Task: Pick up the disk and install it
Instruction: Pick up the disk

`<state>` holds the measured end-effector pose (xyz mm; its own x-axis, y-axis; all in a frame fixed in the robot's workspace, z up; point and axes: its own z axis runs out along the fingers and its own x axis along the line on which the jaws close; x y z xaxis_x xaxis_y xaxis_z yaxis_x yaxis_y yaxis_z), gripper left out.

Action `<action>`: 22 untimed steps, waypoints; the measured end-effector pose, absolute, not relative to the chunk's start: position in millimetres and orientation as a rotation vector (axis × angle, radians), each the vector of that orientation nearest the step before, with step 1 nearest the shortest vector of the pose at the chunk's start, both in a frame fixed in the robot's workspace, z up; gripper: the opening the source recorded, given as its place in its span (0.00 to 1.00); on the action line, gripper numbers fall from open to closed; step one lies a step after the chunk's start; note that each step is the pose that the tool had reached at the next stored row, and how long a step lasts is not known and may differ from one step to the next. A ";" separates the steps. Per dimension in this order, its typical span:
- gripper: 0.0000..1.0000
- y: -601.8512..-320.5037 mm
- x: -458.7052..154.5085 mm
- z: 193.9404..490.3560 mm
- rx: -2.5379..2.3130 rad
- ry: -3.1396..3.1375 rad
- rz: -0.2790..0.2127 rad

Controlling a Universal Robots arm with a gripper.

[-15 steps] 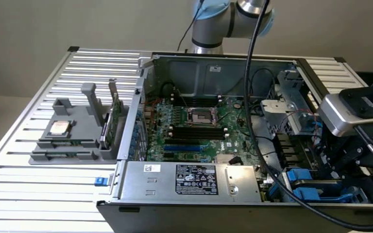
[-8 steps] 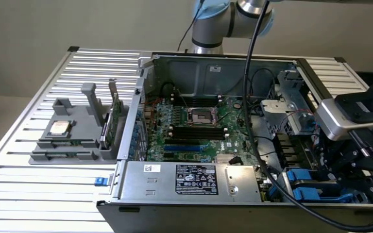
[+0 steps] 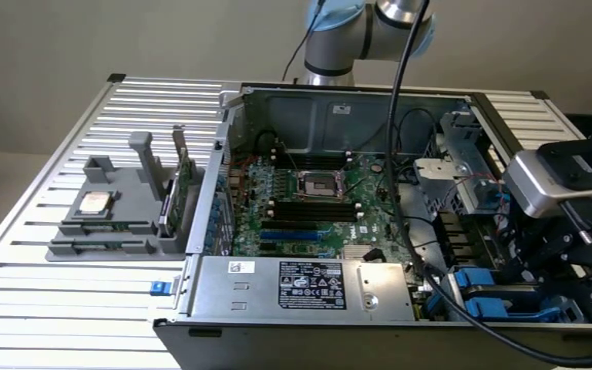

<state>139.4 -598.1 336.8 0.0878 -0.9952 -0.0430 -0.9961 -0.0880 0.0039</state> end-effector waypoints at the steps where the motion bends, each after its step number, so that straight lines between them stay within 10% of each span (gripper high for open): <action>1: 0.11 -598.2 139.4 339.7 -2.298 2.104 0.055; 22: 0.11 -597.4 138.7 404.3 -2.296 2.112 0.063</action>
<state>138.7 -597.4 404.3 0.0826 -0.9956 -0.0440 -0.9965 -0.0831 0.0115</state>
